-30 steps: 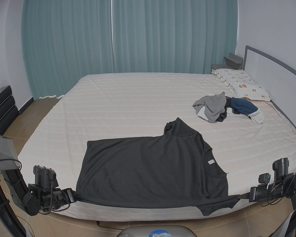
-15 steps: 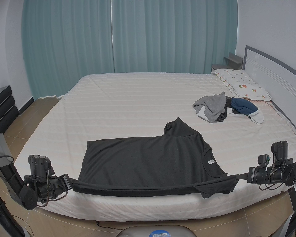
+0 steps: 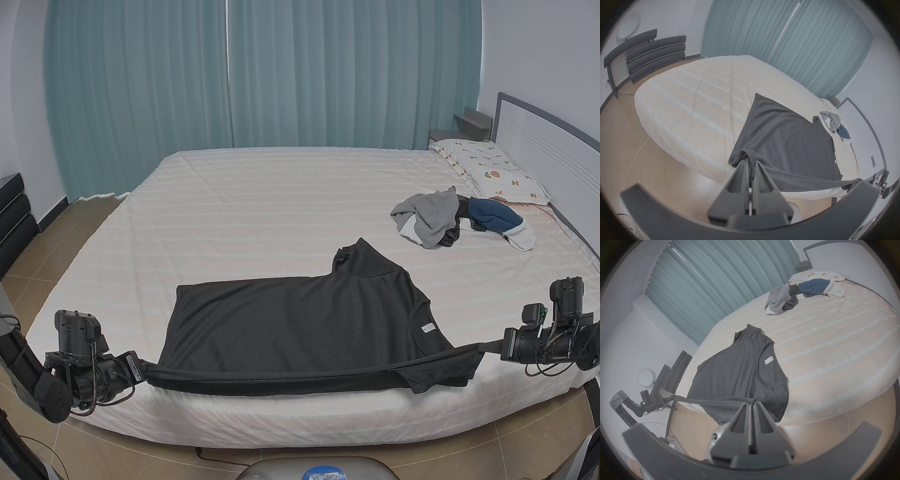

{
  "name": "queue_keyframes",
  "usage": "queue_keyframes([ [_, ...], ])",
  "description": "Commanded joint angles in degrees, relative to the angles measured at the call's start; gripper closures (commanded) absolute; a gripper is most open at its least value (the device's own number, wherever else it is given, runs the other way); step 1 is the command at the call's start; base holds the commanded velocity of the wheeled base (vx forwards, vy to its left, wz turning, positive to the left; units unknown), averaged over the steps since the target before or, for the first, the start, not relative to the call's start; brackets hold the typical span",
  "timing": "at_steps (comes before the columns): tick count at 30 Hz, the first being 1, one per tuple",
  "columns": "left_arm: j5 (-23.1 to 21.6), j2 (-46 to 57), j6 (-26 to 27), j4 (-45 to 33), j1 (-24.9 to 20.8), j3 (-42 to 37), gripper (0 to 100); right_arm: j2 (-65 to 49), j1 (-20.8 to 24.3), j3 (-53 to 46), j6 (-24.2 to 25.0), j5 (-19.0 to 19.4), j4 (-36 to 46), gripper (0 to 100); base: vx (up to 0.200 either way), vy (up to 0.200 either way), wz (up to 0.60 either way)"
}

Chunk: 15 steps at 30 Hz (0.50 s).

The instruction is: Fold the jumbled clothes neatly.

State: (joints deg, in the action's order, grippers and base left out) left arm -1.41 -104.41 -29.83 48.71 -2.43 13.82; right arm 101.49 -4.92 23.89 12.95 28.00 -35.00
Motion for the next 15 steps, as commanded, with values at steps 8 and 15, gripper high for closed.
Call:
queue_keyframes([
  [8,-0.2,-6.2,-0.1,-2.8,0.1,8.5,100,9.5,1.1,7.0,0.8,0.0,0.0,100,0.0,0.0,0.0],
  [15,-0.2,-10.0,-0.2,-6.4,0.1,13.8,100,13.4,2.5,11.5,3.8,-0.2,0.0,100,0.0,0.0,0.0],
])
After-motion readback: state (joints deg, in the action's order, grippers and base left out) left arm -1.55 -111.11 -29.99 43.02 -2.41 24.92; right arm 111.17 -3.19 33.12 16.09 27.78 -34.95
